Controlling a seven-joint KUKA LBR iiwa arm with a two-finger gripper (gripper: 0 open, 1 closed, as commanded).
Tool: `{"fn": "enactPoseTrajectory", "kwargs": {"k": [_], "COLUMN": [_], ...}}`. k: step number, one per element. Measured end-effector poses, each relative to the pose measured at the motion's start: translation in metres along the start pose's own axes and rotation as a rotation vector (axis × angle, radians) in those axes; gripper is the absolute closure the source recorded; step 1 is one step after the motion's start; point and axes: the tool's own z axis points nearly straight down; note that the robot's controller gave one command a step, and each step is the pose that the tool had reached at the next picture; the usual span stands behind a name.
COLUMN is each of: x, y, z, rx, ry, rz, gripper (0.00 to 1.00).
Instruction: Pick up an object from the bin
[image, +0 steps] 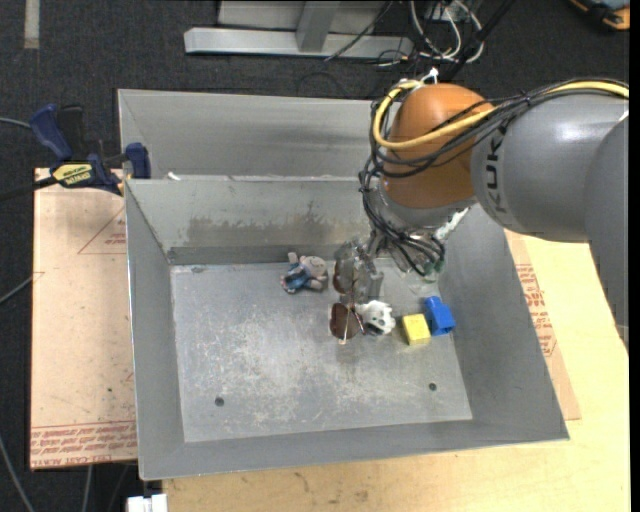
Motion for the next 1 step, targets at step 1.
{"fn": "enactPoseTrajectory", "kwargs": {"k": [1], "x": [0.0015], "y": [0.0069], "z": [-0.0629], "rx": [0.002], "ry": [-0.004], "rz": [-0.010], "gripper": [1.00]}}
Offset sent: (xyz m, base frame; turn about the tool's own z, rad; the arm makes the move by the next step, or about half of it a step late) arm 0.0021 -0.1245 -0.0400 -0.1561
